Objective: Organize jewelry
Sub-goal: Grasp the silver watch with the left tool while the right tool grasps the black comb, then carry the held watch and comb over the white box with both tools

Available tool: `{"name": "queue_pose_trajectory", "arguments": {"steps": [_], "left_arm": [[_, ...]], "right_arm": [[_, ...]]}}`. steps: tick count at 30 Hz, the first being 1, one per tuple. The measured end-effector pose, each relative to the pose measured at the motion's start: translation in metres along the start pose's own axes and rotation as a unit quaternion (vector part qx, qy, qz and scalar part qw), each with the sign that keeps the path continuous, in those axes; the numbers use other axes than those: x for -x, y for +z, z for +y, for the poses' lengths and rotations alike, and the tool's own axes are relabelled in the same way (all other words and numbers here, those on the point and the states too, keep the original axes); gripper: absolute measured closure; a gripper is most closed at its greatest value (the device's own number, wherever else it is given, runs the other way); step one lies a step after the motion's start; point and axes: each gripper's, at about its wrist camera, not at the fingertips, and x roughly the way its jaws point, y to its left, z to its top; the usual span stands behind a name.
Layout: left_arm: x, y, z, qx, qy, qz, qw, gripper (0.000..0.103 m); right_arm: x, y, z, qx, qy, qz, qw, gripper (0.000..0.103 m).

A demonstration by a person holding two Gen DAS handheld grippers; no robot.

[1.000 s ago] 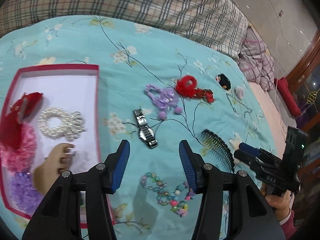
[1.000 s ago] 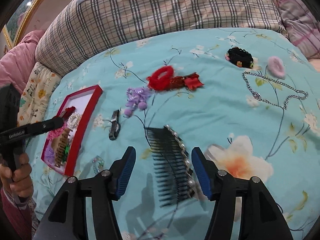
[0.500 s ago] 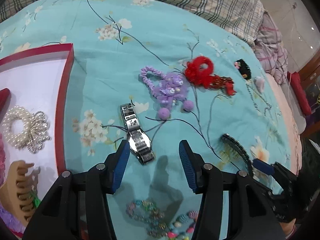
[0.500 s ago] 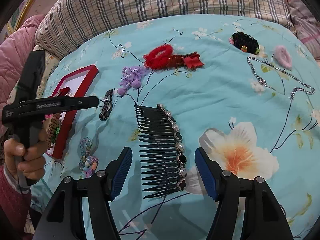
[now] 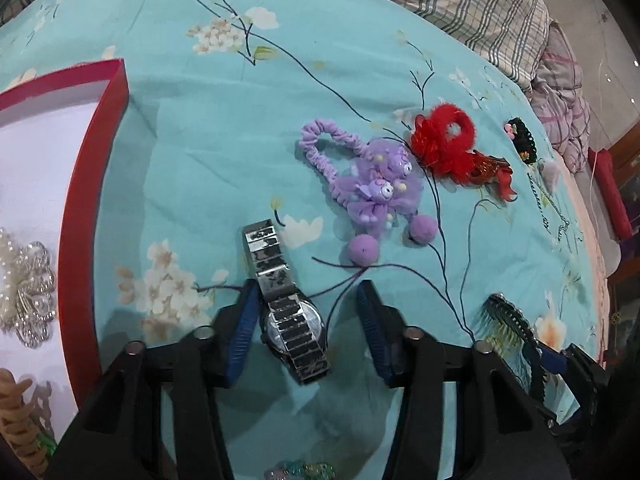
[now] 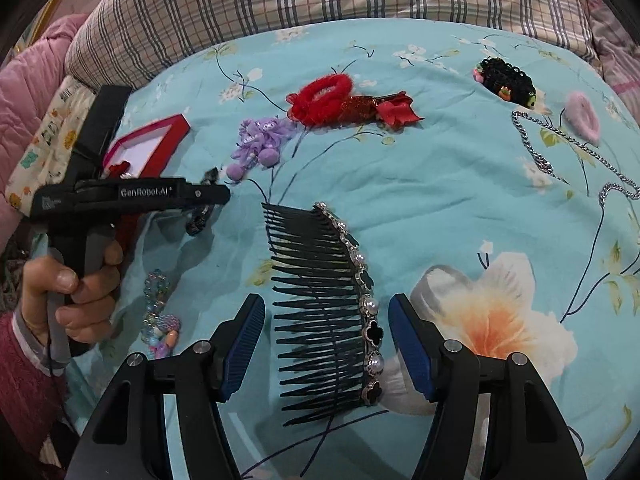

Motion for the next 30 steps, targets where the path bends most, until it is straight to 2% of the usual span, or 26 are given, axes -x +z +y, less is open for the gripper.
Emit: {"name": "queue_pose_trajectory", "arguments": {"steps": [1,2,3,4,6,8,10,11,12,15,30], "left_arm": [[-0.002,0.0,0.001,-0.001,0.002,0.0,1.0,0.08],[-0.003,0.001,0.004,0.002,-0.005,0.001,1.0,0.08],[-0.003,0.0,0.007,0.007,-0.015,0.0,0.9999,0.08],[-0.003,0.0,0.01,0.01,-0.019,-0.001,0.9998,0.08],[-0.001,-0.001,0.011,0.01,-0.02,-0.002,0.9998,0.08],[0.002,-0.002,0.009,0.002,-0.012,-0.005,0.9999,0.087],[0.007,-0.002,0.008,0.003,-0.018,-0.005,0.9998,0.088],[0.009,-0.003,0.008,0.004,-0.02,-0.006,0.9998,0.088],[0.013,-0.004,0.009,0.005,-0.022,-0.007,0.9997,0.088],[0.019,-0.008,0.01,0.004,-0.024,-0.01,0.9997,0.088],[0.078,-0.014,-0.001,-0.005,-0.047,-0.061,0.9971,0.089]], "right_arm": [[-0.001,-0.001,0.002,0.004,-0.007,-0.001,1.0,0.04],[-0.002,-0.001,0.003,0.008,-0.017,-0.002,1.0,0.047],[-0.002,-0.002,0.004,0.014,-0.033,-0.003,0.999,0.059],[-0.002,-0.002,0.004,0.015,-0.041,-0.005,0.999,0.065],[0.0,-0.002,-0.001,0.002,-0.032,-0.006,0.999,0.066],[0.003,0.0,-0.006,-0.011,-0.023,-0.011,1.0,0.066],[0.007,0.001,-0.009,-0.023,-0.014,-0.015,1.0,0.067],[0.009,0.002,-0.01,-0.028,-0.011,-0.018,0.999,0.087],[0.011,0.002,-0.011,-0.033,-0.002,-0.018,0.999,0.093],[0.015,0.003,-0.015,-0.051,0.007,-0.02,0.998,0.093],[0.028,0.007,0.006,-0.051,0.04,-0.037,0.997,0.093]]}}
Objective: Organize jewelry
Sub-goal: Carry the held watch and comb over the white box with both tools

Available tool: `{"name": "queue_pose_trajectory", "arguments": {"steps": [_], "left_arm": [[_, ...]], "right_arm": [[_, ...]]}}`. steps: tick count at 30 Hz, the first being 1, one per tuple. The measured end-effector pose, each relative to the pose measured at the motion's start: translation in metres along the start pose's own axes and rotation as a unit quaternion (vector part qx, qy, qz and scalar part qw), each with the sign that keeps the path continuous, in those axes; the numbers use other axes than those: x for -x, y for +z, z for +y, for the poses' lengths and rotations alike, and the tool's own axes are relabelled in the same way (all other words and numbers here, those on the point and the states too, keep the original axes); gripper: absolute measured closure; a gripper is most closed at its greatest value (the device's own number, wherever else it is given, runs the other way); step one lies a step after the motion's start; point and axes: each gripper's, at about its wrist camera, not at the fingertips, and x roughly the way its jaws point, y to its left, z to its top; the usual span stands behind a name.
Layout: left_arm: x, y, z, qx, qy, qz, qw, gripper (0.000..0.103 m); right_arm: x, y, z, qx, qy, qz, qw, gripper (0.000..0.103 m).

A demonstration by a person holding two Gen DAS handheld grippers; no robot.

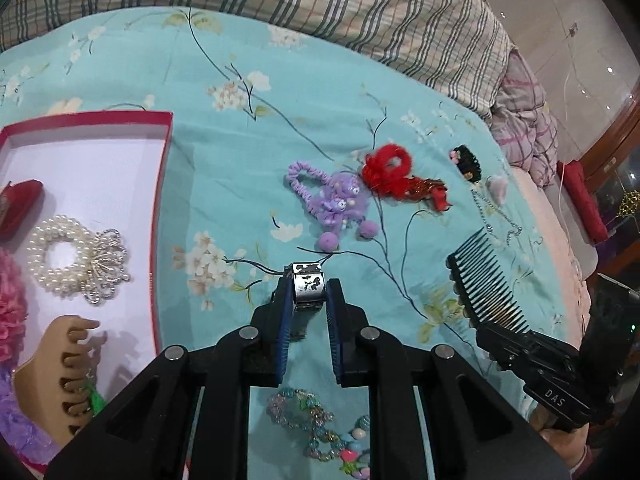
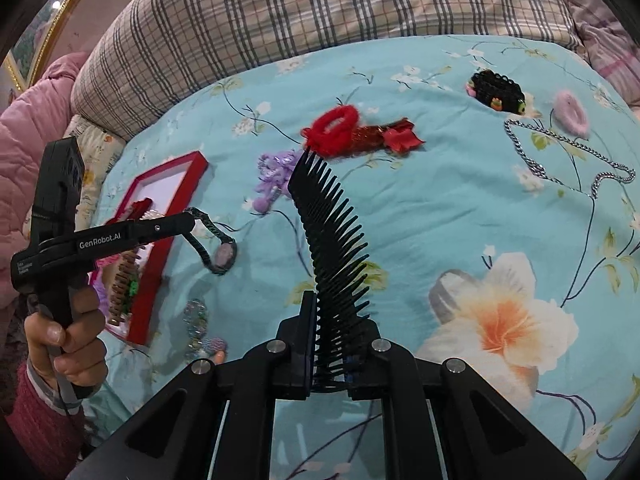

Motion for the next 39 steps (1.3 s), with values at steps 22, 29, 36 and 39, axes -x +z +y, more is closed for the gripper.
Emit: {"name": "queue_pose_trajectory", "arguments": {"steps": [22,29,36,39], "left_arm": [[0.087,0.017,0.043,0.021,0.02,-0.085,0.996,0.089],[0.11,0.02,0.069,0.037,0.036,-0.104,0.9932,0.089],[0.127,0.024,0.101,0.057,0.054,-0.122,0.9895,0.089],[0.13,0.026,0.116,0.068,0.061,-0.124,0.9881,0.089]], "right_arm": [[-0.019,0.027,0.074,0.054,0.053,-0.005,0.997,0.093],[-0.033,0.038,0.112,0.076,0.08,-0.003,0.994,0.093],[-0.057,0.052,0.155,0.096,0.107,0.001,0.99,0.093],[-0.07,0.058,0.171,0.102,0.115,0.004,0.988,0.093]]}}
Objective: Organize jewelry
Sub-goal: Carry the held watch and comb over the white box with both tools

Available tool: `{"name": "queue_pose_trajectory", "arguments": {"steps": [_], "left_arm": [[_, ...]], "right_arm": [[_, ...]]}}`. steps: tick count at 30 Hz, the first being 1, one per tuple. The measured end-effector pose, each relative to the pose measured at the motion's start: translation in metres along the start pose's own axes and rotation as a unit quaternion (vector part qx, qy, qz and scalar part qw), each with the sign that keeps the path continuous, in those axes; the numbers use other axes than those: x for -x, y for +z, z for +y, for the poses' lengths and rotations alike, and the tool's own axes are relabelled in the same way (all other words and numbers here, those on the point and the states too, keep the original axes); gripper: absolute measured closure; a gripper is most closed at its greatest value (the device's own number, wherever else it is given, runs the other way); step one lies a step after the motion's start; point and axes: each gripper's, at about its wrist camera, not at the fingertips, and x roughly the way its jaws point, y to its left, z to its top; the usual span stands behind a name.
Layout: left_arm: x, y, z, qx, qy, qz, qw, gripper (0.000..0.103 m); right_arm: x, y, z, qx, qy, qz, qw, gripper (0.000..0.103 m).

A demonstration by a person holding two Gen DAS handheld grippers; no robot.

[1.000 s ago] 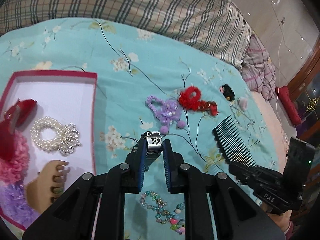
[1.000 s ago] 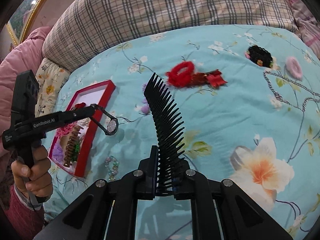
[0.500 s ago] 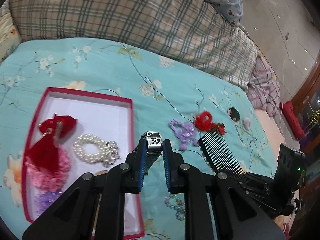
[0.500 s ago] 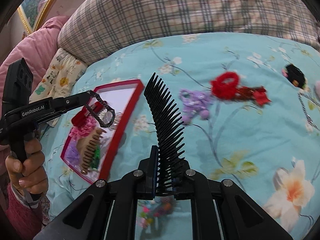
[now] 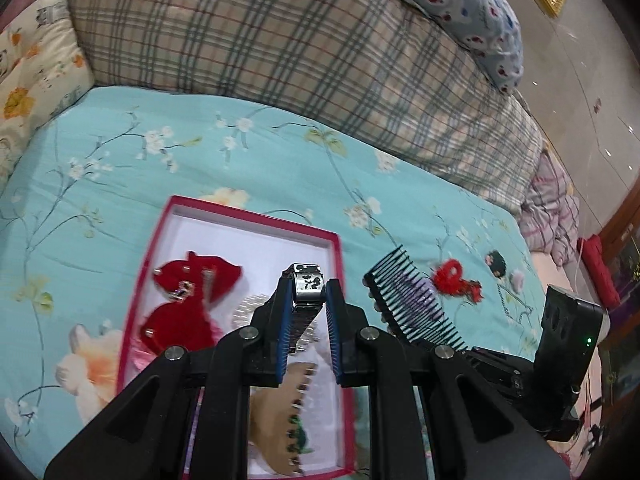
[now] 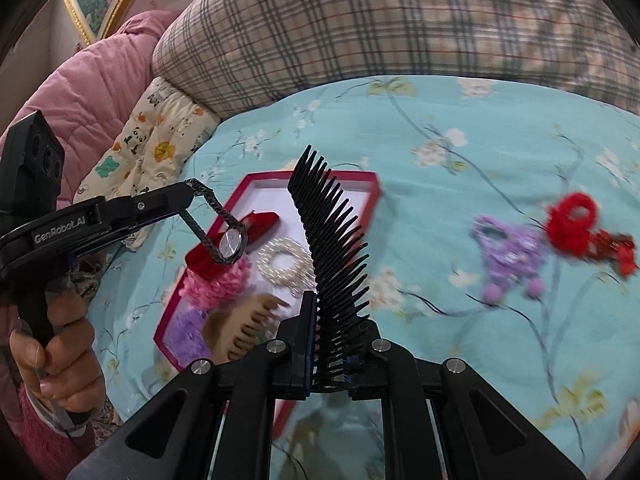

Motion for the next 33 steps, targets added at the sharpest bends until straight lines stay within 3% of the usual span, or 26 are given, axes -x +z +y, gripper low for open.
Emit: {"name": "queue_pose_trajectory", "arguments": {"steps": [7,13,33], "left_arm": [[-0.013,0.002,0.027,0.016,0.013,0.008,0.9998,0.089],[-0.025,0.003,0.041,0.025,0.015,0.016,0.9994,0.089],[-0.057,-0.013,0.071,0.048,0.022,0.044,0.9976,0.089]], "right_arm": [[-0.044,0.021,0.022,0.023,0.007,0.016,1.0,0.093],[-0.071,0.032,0.032,0.048,-0.011,0.027,0.998,0.093],[-0.123,0.036,0.021,0.063,-0.032,0.059,0.996,0.093]]}}
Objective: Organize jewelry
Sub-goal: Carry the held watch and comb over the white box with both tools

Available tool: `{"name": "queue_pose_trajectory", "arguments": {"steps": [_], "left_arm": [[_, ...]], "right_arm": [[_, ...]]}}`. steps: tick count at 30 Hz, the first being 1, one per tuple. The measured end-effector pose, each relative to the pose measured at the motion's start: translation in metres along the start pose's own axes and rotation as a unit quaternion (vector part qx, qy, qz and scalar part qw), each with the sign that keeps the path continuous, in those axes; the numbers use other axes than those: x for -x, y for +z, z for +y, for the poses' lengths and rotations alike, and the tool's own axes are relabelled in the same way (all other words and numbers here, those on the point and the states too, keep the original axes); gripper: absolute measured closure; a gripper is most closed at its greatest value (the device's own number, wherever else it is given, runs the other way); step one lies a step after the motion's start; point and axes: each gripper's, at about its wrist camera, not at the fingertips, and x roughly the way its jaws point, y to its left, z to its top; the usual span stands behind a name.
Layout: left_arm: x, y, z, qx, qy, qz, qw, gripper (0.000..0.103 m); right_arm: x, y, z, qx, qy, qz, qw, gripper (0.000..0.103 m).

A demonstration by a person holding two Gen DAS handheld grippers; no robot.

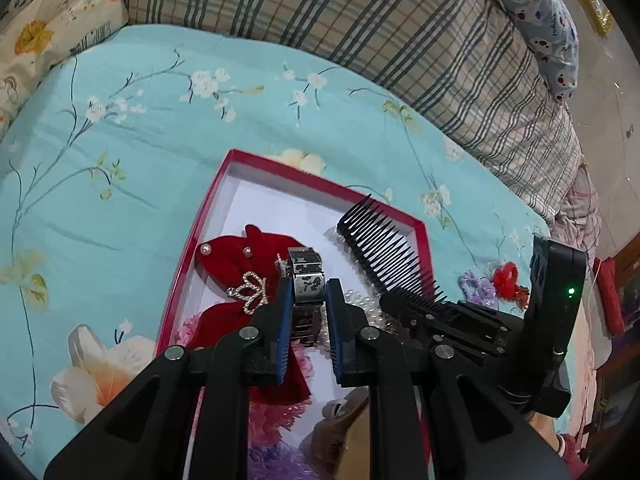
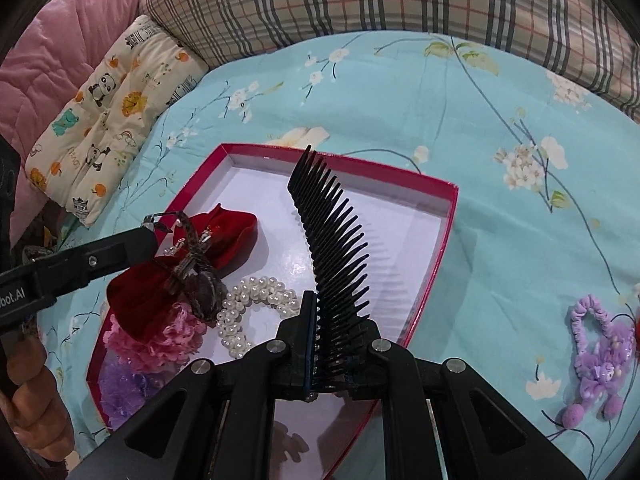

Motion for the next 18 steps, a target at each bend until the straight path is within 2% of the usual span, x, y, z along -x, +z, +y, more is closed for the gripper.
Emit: {"name": "queue_pose_trajectory", "arguments": {"steps": [13,16,17,18], "left_arm": [[-0.0059,-0.0031,0.0063,0.001,0.003,0.007,1.0,0.089],[-0.004,-0.0044,0.0056,-0.004,0.008,0.006,0.9999,0.089],[-0.0036,-0.0046,0.0053,-0.005,0.009,0.006,0.9999,0.089],[-0.0032,-0.0051,0.005,-0.006,0.011,0.007,0.9999,0.089]], "right_arm": [[-0.0028,0.0009,-0.0018,-0.006,0.007,-0.002,1.0,0.089],[-0.001,0.0016,-0.0016,-0.006,0.011,-0.004,1.0,0.077],[0.0006,0.0018,-0.0011,-0.005,0.01,-0.005,1.0,0.068],[0.0028,0.002,-0.0003,-0.002,0.01,-0.009,1.0,0.065]]}}
